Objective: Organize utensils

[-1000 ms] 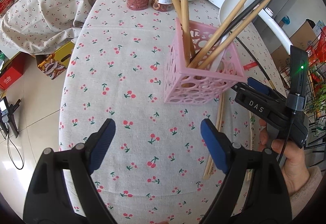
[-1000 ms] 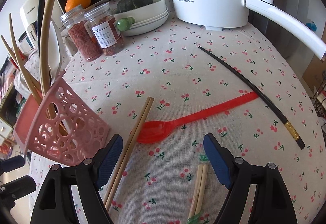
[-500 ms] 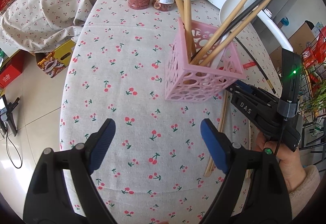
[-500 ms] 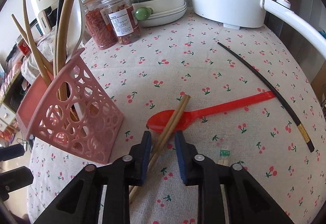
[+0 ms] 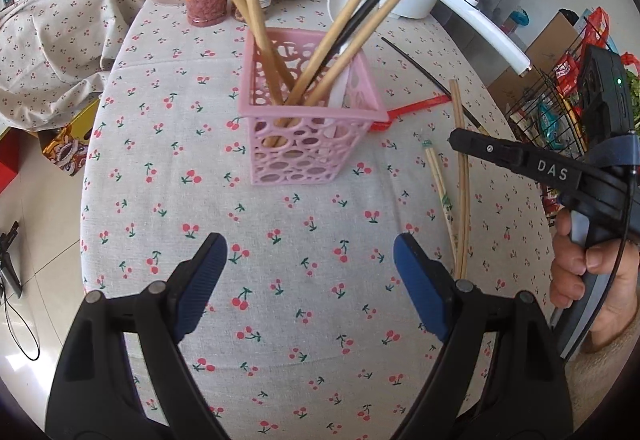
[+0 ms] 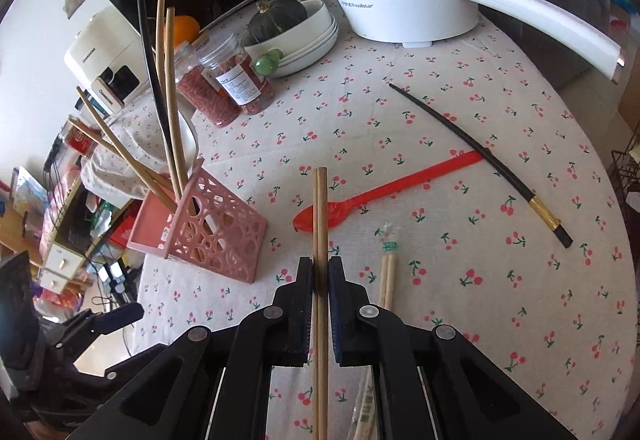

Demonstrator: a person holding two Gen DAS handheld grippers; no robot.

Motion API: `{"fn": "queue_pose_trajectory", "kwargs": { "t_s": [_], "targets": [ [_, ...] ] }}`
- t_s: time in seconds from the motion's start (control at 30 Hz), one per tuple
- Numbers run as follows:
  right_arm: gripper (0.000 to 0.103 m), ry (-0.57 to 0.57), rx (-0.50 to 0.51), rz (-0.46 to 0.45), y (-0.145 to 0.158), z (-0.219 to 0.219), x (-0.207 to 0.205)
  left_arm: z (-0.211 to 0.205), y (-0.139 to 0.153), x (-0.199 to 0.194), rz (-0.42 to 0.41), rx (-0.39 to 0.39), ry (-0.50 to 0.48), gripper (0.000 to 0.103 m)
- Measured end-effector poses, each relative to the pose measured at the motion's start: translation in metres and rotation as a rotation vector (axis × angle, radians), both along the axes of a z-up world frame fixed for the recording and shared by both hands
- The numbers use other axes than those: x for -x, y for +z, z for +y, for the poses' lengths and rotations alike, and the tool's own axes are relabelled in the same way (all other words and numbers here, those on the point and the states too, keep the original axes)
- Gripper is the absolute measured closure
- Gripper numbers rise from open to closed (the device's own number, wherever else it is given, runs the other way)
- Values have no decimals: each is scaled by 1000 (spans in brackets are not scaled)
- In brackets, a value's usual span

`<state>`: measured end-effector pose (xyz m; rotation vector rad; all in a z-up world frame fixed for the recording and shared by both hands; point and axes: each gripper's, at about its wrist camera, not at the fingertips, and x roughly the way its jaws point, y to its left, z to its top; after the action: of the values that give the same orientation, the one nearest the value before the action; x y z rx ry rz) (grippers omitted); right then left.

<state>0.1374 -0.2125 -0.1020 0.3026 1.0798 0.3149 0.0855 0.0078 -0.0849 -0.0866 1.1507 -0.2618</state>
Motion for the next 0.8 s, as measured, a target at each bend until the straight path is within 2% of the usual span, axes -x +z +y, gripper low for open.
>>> {"fn": "queue_pose_trajectory", "kwargs": {
  "t_s": [0.23, 0.3, 0.37, 0.43, 0.57, 0.63, 0.73, 0.8],
  "targets": [
    [97, -56, -114, 22, 30, -56, 22, -45, -4, 4, -18, 12, -92, 19],
    [98, -72, -120, 25, 33, -69, 27, -61, -7, 1, -9, 11, -116, 25],
    [98, -83, -146, 32, 35, -81, 30, -76, -12, -5, 6, 19, -138, 40],
    [98, -84, -160, 27, 39, -91, 34, -91, -17, -11, 19, 13, -151, 47],
    [98, -92, -174, 23, 42, -106, 38, -114, -33, -31, 74, 32, -137, 67],
    [98, -97, -188, 30, 42, -111, 38, -123, -38, -42, 84, 34, -126, 67],
    [98, -93, -195, 30, 43, -113, 38, -135, -46, -57, 87, -5, -109, 68],
    [98, -87, -197, 31, 43, -113, 37, -139, -52, -66, 104, -21, -94, 72]
  ]
}}
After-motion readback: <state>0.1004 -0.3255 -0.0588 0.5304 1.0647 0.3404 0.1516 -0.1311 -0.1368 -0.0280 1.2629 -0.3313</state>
